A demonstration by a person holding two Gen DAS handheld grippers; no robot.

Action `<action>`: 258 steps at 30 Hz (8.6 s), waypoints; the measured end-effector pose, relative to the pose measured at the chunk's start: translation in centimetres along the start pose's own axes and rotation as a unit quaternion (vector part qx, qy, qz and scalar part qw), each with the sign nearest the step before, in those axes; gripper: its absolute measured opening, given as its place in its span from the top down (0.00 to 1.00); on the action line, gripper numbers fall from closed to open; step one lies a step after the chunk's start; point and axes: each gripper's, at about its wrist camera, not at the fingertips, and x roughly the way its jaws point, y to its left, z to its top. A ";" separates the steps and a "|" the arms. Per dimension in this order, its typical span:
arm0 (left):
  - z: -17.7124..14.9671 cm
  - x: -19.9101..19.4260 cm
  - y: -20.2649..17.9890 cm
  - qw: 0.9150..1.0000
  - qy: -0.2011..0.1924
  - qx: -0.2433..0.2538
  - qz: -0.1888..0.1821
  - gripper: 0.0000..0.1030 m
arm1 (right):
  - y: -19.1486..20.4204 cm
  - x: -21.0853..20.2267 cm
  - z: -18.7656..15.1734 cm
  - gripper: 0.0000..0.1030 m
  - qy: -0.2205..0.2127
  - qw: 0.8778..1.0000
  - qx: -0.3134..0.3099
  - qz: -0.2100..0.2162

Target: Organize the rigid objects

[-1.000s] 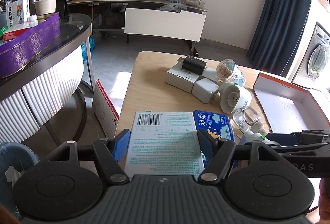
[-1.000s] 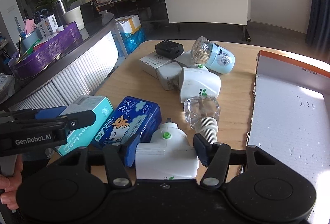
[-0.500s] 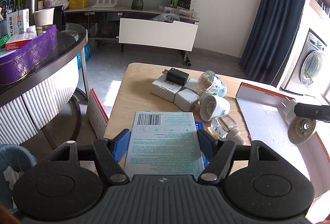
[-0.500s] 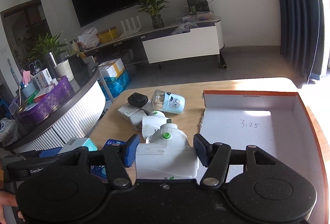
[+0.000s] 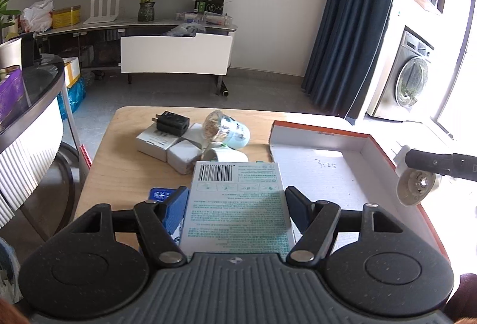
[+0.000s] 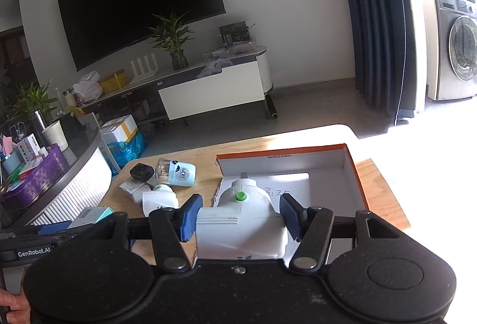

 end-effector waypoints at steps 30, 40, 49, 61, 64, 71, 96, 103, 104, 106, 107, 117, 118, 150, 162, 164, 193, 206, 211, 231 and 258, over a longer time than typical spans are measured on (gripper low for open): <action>1.3 5.0 -7.2 0.998 0.040 0.035 -0.032 0.31 | -6.8 0.1 -1.7 0.38 0.069 0.997 -0.001 0.017; 0.5 5.6 -7.6 0.997 0.050 0.035 -0.045 0.31 | -5.4 0.4 -5.5 0.14 0.119 0.990 -0.078 -0.021; 0.0 5.8 -7.6 0.997 0.054 0.033 -0.047 0.31 | -5.0 2.4 -7.2 0.29 0.148 0.981 -0.118 -0.036; -0.2 5.5 -7.6 0.997 0.055 0.028 -0.045 0.31 | -4.3 4.7 -6.7 0.42 0.139 0.983 -0.093 -0.076; -0.2 5.3 -7.4 0.997 0.053 0.027 -0.043 0.31 | -4.8 4.2 -6.6 0.42 0.123 0.987 -0.072 -0.075; 0.8 5.0 -7.5 0.998 0.036 0.027 -0.040 0.31 | -5.4 1.1 -2.9 0.42 0.043 0.999 -0.014 -0.023; 4.2 4.9 -8.6 0.998 -0.005 0.056 -0.032 0.31 | -3.1 -0.1 2.9 0.42 -0.019 0.999 -0.040 -0.002; 4.1 4.9 -8.7 0.998 -0.005 0.057 -0.033 0.31 | -3.0 0.0 2.9 0.42 -0.017 0.999 -0.038 -0.004; 4.1 4.9 -8.7 0.998 -0.005 0.056 -0.033 0.31 | -3.0 0.0 2.9 0.42 -0.017 0.999 -0.037 -0.004; 4.1 4.9 -8.7 0.998 -0.005 0.056 -0.033 0.31 | -3.0 0.2 3.0 0.42 -0.016 0.999 -0.037 -0.004; 4.1 5.0 -8.8 0.998 -0.004 0.056 -0.033 0.31 | -3.0 0.2 3.0 0.42 -0.016 0.999 -0.036 -0.004; 4.1 5.5 -8.9 0.998 0.001 0.055 -0.033 0.31 | -3.2 1.0 2.8 0.42 -0.006 1.000 -0.029 -0.008; 4.1 5.5 -9.0 0.998 0.002 0.055 -0.034 0.31 | -3.2 1.1 2.8 0.42 -0.005 1.000 -0.028 -0.009; 4.4 10.2 -8.4 0.998 0.042 0.040 -0.036 0.31 | -5.2 9.4 2.8 0.42 0.077 0.996 -0.025 -0.042; 5.0 12.7 -8.6 0.997 0.053 0.044 -0.031 0.31 | -6.5 11.9 3.9 0.28 0.069 0.996 -0.032 -0.051; 5.0 13.1 -8.9 0.997 0.056 0.045 -0.035 0.31 | -6.8 11.0 4.0 0.28 0.063 0.996 -0.034 -0.059; 5.0 7.7 -7.9 0.998 0.052 0.034 0.007 0.08 | -3.6 3.4 2.6 0.21 0.015 0.999 -0.018 -0.027; 4.1 4.8 -5.7 0.999 0.037 0.019 0.028 0.08 | -0.6 2.4 2.1 0.17 0.018 0.999 -0.034 -0.002; 3.7 4.1 -4.3 0.999 0.034 0.006 0.039 0.08 | 0.9 2.7 1.7 0.17 0.026 0.999 -0.042 0.011; 2.4 1.9 0.2 0.997 0.030 -0.024 0.067 0.08 | 6.2 4.1 0.3 0.17 0.055 0.994 -0.079 0.054; -1.0 1.2 6.9 0.989 0.064 -0.074 0.107 0.07 | 9.1 5.7 -1.5 0.17 0.089 0.987 -0.108 0.082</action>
